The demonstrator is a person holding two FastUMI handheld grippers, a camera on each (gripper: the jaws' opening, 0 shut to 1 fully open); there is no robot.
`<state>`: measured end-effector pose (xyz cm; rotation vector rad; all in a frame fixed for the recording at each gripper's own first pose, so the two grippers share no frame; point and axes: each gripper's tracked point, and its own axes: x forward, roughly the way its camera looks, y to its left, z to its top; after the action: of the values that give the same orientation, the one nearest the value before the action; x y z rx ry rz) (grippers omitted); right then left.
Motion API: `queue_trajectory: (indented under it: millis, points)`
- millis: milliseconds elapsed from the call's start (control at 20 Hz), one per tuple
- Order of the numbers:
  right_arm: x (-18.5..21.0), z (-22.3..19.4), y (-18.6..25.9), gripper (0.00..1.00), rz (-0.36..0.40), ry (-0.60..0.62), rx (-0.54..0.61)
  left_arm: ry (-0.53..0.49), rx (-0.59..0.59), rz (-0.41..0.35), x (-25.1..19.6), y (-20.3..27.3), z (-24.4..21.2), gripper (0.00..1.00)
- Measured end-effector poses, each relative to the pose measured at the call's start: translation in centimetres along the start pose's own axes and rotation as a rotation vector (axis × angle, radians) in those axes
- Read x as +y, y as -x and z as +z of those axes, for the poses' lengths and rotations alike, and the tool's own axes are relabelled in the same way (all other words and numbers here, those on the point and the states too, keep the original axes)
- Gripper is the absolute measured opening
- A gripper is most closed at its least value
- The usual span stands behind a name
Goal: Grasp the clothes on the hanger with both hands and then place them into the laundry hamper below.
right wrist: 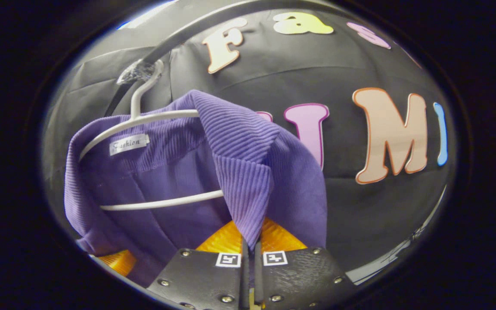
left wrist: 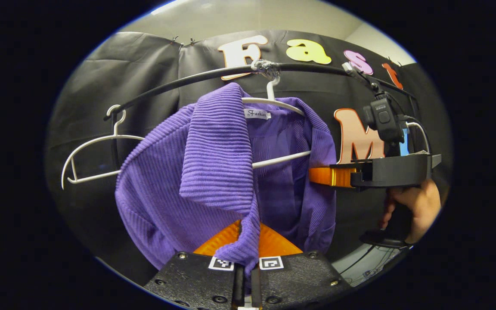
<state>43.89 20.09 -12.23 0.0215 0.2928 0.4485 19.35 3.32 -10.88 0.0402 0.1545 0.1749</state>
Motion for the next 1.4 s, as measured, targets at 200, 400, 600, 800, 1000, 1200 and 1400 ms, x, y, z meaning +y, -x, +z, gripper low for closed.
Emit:
queue_trajectory:
  millis: [200,400,600,800,1000,1200,1400]
  points:
    - [1.2,0.2,-0.5,0.05,0.095,0.051,0.01,0.038,0.032,-0.011,1.3,2.7,1.4,0.04]
    - [2.3,1.8,1.4,0.05,0.143,0.056,-0.018,0.118,0.02,-0.032,3.2,5.6,4.5,0.02]
    - [-0.3,4.2,1.5,0.04,0.05,0.075,-0.065,0.112,0.012,0.043,7.8,7.6,7.5,0.03]
    - [-2.7,5.8,-0.2,0.05,-0.02,0.24,-0.102,0.134,0.015,0.076,11.6,7.5,9.3,0.03]
    - [-3.8,6.7,-0.9,0.05,-0.086,0.264,-0.136,0.102,-0.021,0.075,13.7,5.6,11.0,0.02]
    - [-5.0,7.6,-1.6,0.0,-0.156,0.283,-0.156,0.085,-0.038,0.074,16.0,3.4,13.3,0.02]
    - [-6.5,8.5,-3.0,0.04,-0.231,0.294,-0.189,0.034,-0.061,0.082,18.3,0.7,14.5,0.02]
